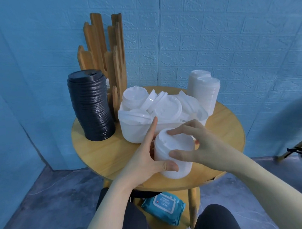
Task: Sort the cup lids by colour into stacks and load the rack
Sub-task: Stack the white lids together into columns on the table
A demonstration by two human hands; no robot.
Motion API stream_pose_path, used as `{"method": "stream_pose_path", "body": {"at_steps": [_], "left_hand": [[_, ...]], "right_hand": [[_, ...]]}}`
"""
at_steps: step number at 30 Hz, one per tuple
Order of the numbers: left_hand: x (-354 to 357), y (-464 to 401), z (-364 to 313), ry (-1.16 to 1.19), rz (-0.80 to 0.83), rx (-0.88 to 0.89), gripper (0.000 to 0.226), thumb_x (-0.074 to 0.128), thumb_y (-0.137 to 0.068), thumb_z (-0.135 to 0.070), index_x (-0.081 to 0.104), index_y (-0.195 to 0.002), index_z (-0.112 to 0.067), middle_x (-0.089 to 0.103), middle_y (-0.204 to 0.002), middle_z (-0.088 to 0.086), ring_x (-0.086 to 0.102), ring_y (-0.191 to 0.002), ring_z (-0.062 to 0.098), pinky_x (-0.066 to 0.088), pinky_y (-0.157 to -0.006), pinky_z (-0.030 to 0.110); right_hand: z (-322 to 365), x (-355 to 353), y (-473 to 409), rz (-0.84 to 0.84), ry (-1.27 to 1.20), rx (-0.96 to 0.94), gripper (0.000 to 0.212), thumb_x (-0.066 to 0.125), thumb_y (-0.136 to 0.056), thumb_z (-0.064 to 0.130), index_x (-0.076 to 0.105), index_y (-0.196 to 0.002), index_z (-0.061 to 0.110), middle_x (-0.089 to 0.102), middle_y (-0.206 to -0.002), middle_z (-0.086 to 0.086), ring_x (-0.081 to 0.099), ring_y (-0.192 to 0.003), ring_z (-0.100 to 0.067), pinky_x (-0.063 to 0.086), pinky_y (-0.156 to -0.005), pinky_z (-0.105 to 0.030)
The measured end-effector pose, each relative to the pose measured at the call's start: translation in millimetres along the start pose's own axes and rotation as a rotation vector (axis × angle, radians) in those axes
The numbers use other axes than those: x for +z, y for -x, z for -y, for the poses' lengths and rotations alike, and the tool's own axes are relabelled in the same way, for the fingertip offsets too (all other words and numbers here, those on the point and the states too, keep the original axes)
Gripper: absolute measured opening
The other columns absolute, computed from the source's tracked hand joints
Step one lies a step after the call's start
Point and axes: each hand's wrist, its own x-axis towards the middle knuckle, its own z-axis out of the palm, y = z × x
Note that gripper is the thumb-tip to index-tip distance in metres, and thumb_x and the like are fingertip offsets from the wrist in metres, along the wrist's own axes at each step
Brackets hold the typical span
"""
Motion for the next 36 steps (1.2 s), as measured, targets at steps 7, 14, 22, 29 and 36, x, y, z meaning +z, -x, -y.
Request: {"method": "stream_pose_path", "body": {"at_steps": [7, 14, 22, 29, 36], "left_hand": [[-1, 0, 2, -0.013, 0.007, 0.025, 0.110, 0.094, -0.056, -0.041, 0.025, -0.136, -0.072, 0.037, -0.147, -0.035, 0.032, -0.140, -0.008, 0.032, -0.118, 0.030], [0, 0, 3, -0.028, -0.009, 0.028, 0.093, 0.089, -0.056, -0.046, 0.043, -0.137, -0.052, 0.050, -0.141, -0.022, 0.047, -0.131, -0.003, 0.044, -0.106, 0.026], [-3, 1, 1, 0.041, 0.007, 0.000, 0.101, 0.089, -0.051, -0.065, 0.043, -0.139, -0.049, 0.053, -0.141, -0.020, 0.049, -0.132, 0.002, 0.042, -0.111, 0.033], [-3, 0, 3, 0.037, -0.017, -0.006, 0.105, 0.087, -0.042, -0.072, 0.044, -0.134, -0.046, 0.059, -0.127, -0.029, 0.053, -0.123, -0.003, 0.045, -0.105, 0.028], [-3, 0, 2, 0.040, 0.002, -0.010, 0.102, 0.086, -0.043, -0.073, 0.045, -0.132, -0.048, 0.058, -0.125, -0.033, 0.053, -0.120, -0.008, 0.048, -0.097, 0.021]], "right_hand": [[3, 11, 0, -0.089, 0.140, -0.018, 0.067, 0.060, -0.058, 0.077, 0.059, -0.114, 0.041, 0.042, -0.112, 0.017, 0.042, -0.111, -0.006, 0.038, -0.099, -0.030], [-28, 2, 3, 0.062, -0.257, -0.090, 0.050, 0.068, -0.071, 0.061, 0.062, -0.119, 0.050, 0.045, -0.126, 0.020, 0.041, -0.124, 0.004, 0.035, -0.097, -0.012], [-27, 11, 5, -0.004, -0.251, -0.154, 0.048, 0.063, -0.074, 0.062, 0.064, -0.117, 0.043, 0.049, -0.127, 0.013, 0.044, -0.122, 0.003, 0.032, -0.093, -0.006], [-19, -21, -35, -0.350, -0.063, -0.204, 0.037, 0.072, -0.081, 0.045, 0.066, -0.114, 0.033, 0.062, -0.116, 0.019, 0.046, -0.115, -0.006, 0.035, -0.089, -0.012], [-32, -28, -108, -0.222, 0.384, -0.102, 0.078, 0.078, -0.076, 0.043, 0.041, -0.143, 0.031, 0.040, -0.144, 0.009, 0.025, -0.134, -0.018, 0.015, -0.093, -0.025]]}}
